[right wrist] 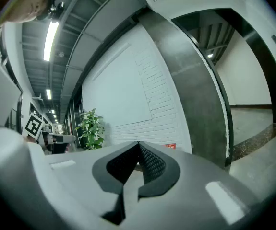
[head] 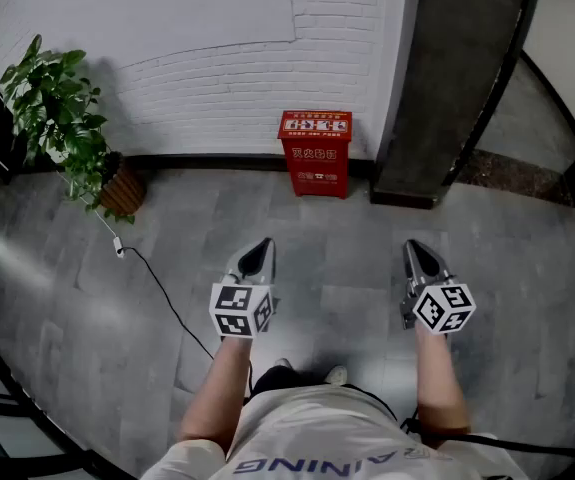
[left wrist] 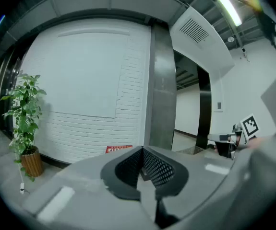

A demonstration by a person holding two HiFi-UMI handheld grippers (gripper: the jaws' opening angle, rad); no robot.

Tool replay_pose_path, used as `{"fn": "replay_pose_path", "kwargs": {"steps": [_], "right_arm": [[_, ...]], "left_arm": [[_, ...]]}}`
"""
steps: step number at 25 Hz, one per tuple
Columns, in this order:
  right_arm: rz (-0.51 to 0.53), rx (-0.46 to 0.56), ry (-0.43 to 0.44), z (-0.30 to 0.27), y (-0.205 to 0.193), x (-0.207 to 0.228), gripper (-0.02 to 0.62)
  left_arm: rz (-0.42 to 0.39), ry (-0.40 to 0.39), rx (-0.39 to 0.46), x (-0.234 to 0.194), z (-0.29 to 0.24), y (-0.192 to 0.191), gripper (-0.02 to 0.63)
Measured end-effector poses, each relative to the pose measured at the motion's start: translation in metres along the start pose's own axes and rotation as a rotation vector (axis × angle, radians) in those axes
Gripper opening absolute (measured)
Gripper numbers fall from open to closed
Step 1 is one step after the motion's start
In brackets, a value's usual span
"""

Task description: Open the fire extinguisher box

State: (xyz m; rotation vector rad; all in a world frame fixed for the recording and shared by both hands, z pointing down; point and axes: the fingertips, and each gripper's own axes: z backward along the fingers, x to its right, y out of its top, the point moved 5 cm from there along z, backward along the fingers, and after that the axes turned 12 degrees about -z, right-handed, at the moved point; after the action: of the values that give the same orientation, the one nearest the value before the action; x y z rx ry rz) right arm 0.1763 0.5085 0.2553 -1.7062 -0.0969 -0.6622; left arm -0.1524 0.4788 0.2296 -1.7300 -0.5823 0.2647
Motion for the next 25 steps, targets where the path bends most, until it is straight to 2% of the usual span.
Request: {"fn": "replay_pose_path", "kwargs": {"steps": [6,13,18,25], "right_arm": [[0.005,-0.019,0.016,-0.026,-0.002,0.015,0.005],[0.042,-0.013,-0.028,-0.08,0.019,0.04,0.003],[0.086,-0.011,-0.048,-0.151,0.041,0.045,0.005],[0.116,0.001,-0.056,-0.258,0.068,0.032,0.005]], "left_arm": [[0.01,0.005,0.023,-0.012,-0.031,0.003,0.005],[0.028,-0.025,0.052,-0.044,-0.104,0.011,0.005],[0.017,-0.062,0.074,-0.089,-0.171,0.025,0.005],[0.011,-0.098,0.057,-0.176,-0.247,0.034,0.005]]}}
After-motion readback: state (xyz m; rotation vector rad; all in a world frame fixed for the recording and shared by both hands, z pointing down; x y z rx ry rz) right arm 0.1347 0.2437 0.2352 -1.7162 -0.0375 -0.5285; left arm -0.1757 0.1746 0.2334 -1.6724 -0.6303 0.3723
